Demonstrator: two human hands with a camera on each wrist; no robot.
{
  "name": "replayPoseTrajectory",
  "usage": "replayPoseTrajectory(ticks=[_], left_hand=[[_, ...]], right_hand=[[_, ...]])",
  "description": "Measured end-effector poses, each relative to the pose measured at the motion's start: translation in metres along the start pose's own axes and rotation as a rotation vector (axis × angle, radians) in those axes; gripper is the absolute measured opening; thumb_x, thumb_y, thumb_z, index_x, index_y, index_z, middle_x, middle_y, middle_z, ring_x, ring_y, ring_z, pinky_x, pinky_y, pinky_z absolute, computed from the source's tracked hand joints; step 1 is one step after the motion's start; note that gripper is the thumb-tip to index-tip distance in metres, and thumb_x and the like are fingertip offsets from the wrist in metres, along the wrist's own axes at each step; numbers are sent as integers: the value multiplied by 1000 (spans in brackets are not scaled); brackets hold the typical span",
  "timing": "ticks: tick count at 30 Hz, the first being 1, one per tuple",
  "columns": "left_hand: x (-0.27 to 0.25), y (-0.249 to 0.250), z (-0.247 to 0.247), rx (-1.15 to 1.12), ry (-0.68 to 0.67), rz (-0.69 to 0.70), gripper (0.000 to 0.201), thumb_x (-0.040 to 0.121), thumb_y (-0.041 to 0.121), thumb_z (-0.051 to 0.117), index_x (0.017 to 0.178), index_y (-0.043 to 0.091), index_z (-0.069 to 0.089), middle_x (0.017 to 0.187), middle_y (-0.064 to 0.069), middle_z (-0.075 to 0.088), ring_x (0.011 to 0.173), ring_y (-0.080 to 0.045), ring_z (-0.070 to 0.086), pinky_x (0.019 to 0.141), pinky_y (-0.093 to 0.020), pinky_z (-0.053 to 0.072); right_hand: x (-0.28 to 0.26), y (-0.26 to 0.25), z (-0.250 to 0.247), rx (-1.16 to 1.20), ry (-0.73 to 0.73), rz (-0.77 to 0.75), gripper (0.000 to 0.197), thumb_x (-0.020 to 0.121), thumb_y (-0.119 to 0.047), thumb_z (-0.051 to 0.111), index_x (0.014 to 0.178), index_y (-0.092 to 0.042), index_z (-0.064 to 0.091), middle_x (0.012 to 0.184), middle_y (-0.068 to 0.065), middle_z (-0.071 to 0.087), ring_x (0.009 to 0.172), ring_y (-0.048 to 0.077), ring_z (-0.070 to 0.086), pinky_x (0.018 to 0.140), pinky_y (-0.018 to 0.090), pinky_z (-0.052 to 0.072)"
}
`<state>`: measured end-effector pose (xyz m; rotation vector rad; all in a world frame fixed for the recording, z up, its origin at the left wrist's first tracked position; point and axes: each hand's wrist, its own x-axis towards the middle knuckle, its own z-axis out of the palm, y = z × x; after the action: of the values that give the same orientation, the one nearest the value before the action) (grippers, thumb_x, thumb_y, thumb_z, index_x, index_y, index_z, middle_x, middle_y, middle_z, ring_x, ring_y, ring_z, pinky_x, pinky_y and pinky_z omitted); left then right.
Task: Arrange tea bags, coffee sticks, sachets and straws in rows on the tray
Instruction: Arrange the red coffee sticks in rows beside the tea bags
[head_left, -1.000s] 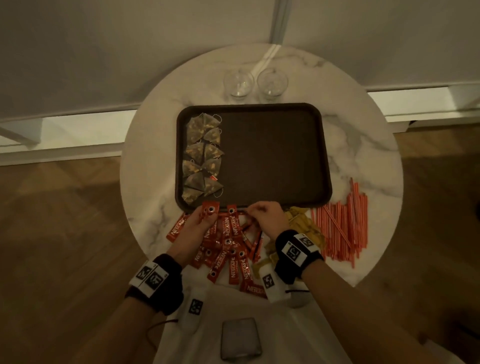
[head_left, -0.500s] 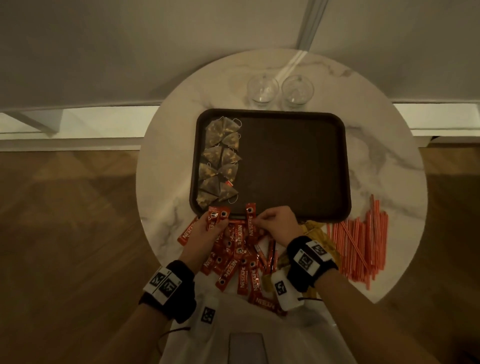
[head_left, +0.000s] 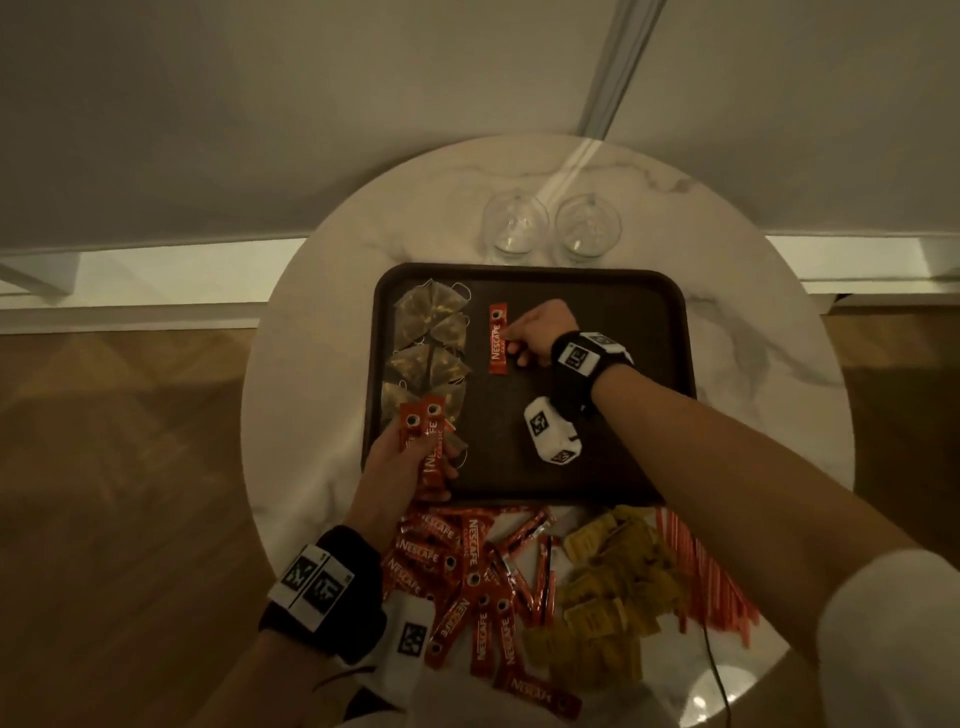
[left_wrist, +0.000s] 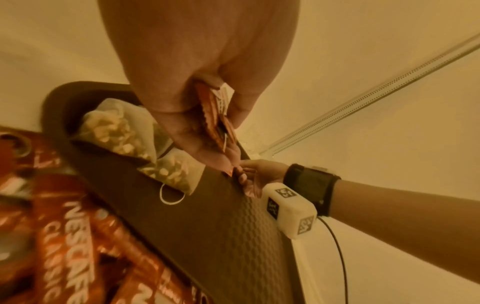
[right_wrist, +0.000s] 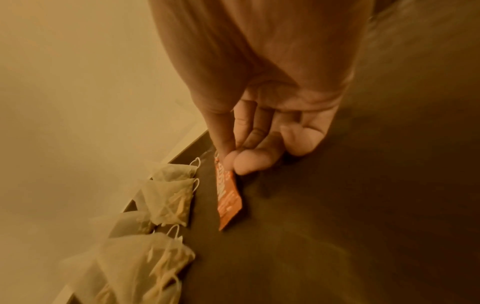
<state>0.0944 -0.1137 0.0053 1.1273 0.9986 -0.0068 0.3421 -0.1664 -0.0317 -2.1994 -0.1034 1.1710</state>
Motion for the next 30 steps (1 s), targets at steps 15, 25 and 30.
replayPoseTrajectory(ticks=[15, 25, 30], left_hand=[[62, 38, 20, 161, -36, 141, 23, 97, 28, 56, 113, 12, 59, 85, -10, 71, 65, -20, 66, 59, -33, 57], [76, 48, 43, 128, -63, 145, 19, 96, 32, 56, 111, 20, 58, 92, -10, 71, 66, -17, 67, 55, -31, 57], [79, 47, 46, 126, -38, 86, 21, 97, 31, 55, 114, 18, 57, 90, -10, 70, 63, -16, 67, 50, -30, 55]], right_hand=[[15, -26, 1, -20, 32, -80, 24, 92, -34, 64, 89, -11, 66, 68, 3, 67, 47, 12, 58, 33, 15, 37], [-33, 21, 7, 332, -225, -170, 10, 92, -22, 64, 89, -17, 72, 76, -1, 70, 67, 12, 61, 61, 25, 44], [-23, 11, -5, 276, -159, -149, 10, 90, -21, 66, 90, -13, 72, 78, -1, 69, 61, 10, 59, 57, 24, 42]])
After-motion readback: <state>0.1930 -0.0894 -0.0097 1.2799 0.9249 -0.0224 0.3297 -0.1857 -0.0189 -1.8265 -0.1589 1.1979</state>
